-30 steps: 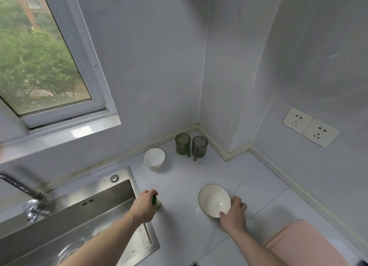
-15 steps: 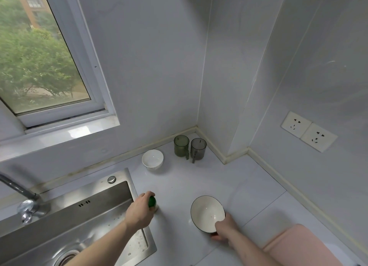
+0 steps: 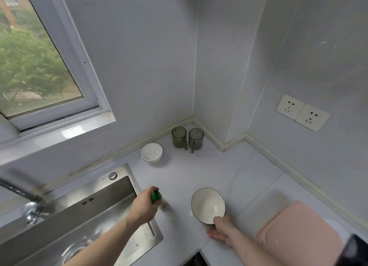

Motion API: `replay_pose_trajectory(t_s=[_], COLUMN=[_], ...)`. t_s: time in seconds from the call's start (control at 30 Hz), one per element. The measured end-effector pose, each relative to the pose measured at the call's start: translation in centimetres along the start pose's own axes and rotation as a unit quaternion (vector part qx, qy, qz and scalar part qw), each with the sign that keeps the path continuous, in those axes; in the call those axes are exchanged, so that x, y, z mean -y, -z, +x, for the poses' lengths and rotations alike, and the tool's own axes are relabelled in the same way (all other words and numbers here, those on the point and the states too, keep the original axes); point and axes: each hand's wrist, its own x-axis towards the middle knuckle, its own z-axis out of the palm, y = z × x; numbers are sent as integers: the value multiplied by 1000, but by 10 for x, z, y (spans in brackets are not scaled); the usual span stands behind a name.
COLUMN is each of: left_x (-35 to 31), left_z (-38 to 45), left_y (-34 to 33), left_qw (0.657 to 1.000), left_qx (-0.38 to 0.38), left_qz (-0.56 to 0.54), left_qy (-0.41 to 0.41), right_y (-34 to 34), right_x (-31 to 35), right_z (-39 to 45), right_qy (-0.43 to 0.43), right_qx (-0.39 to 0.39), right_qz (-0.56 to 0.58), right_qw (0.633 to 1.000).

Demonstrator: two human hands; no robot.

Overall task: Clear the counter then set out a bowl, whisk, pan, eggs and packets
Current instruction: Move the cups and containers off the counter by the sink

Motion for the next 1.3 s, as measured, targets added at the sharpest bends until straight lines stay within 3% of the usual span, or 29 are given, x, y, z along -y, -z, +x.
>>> replay_pose_trajectory(t_s=[0.6,0.9,1.3], left_x=[-47,-84,-121], left_z=[-49,-98,-172], left_y=[29,64,45], left_qw=[993,980,924], left_qx=[16,64,205], left_qz=[-30,-74,-96], left_qy=[-109,-173,-307], right_y=[-7,25,56], right_x=[-12,-39,-160], right_z=[-52,-128,-267], right_qy=[21,70,57], right_qx=[67,18,-138], right_qz=[106,153,299], right_qw=[992,986,942])
